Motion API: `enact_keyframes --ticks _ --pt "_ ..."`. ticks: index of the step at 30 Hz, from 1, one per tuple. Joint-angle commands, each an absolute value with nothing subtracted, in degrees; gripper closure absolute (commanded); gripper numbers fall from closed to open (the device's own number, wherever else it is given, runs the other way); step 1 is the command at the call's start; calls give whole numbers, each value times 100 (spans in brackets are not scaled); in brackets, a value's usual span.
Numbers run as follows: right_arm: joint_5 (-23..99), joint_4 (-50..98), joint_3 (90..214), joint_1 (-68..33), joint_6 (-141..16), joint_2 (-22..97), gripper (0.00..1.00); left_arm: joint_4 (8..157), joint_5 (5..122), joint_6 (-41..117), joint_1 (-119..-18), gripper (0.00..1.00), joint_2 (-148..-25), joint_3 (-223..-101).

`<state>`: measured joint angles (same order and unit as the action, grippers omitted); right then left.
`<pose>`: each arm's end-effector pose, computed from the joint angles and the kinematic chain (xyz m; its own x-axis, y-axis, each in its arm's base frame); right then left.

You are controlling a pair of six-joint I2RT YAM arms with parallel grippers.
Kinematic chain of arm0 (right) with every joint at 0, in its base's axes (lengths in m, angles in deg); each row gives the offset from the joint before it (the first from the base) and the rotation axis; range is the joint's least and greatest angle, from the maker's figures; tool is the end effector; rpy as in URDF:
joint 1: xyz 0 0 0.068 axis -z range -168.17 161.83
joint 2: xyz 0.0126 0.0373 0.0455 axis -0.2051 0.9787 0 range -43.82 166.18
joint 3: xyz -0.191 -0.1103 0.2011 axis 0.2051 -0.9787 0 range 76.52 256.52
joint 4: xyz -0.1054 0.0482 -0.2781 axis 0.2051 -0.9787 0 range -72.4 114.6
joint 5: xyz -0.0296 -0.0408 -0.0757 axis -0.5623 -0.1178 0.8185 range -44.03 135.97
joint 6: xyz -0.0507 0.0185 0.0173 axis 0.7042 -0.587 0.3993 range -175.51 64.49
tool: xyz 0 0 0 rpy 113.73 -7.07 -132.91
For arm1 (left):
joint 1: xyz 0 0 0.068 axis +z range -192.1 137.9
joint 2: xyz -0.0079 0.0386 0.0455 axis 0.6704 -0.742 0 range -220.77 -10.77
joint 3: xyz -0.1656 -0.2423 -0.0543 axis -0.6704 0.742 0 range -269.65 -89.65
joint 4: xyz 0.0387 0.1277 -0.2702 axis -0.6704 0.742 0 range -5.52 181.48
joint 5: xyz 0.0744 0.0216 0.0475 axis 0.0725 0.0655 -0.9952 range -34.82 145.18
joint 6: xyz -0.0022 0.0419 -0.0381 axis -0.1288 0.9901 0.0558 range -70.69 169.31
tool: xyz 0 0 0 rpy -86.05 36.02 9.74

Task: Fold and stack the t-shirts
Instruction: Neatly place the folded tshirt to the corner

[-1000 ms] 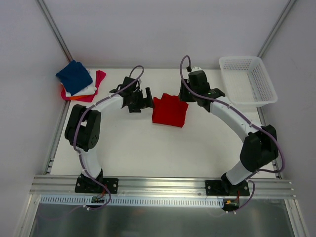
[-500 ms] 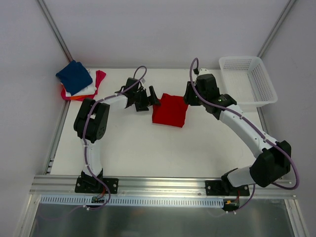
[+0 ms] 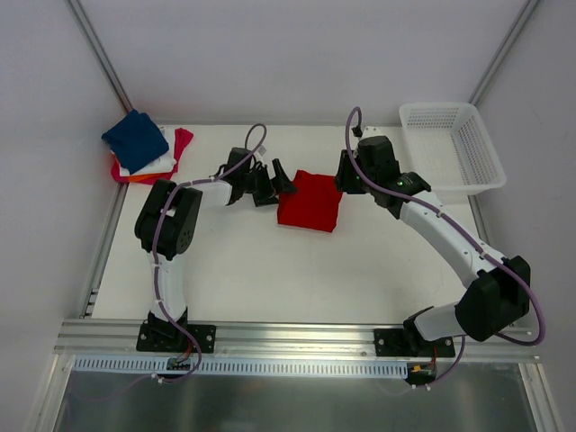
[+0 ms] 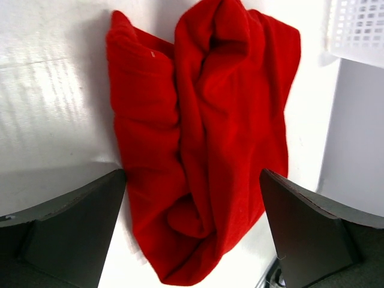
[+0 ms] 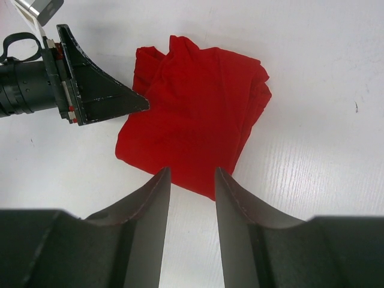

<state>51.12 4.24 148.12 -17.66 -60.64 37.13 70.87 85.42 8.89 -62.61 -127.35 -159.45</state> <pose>0.3203 0.1772 0.3566 -0.4674 -0.1620 -0.8691 -0.3822 0.9235 0.0334 0.4435 -0.1871 0.1459 -0.8423 -0.2829 -0.4588 0.1989 0.6280 -0.7524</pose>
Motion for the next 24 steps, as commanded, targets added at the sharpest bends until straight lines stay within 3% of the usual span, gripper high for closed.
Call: enact_keyframes --ticks 1,6,8,13,16,17,21,24 --pt "5080 447 14833 -1787 -6061 3625 61 6841 8945 713 -6249 4 -12977 -15706" --pt "5080 473 14851 -1787 -6079 3652 61 6681 9060 677 -6319 4 -13030 -15530" --pt "5063 482 14868 -1787 -6079 3652 61 6646 9104 669 -6346 9 -13100 -15547" --pt "5045 473 14859 -1787 -6096 3616 61 6602 9245 616 -6372 33 -13373 -15749" --pt "5071 473 14851 -1787 -6096 3564 61 6550 9359 572 -6381 55 -13549 -15829" --pt "5080 465 14842 -1787 -6096 3564 61 6550 9359 572 -6389 70 -13584 -15829" --pt "5072 456 14833 -1787 -6105 3564 61 6593 9333 633 -6381 100 -13602 -15855" --pt "5045 473 14833 -1787 -6114 3555 61 6979 9219 808 -6372 100 -13584 -16039"
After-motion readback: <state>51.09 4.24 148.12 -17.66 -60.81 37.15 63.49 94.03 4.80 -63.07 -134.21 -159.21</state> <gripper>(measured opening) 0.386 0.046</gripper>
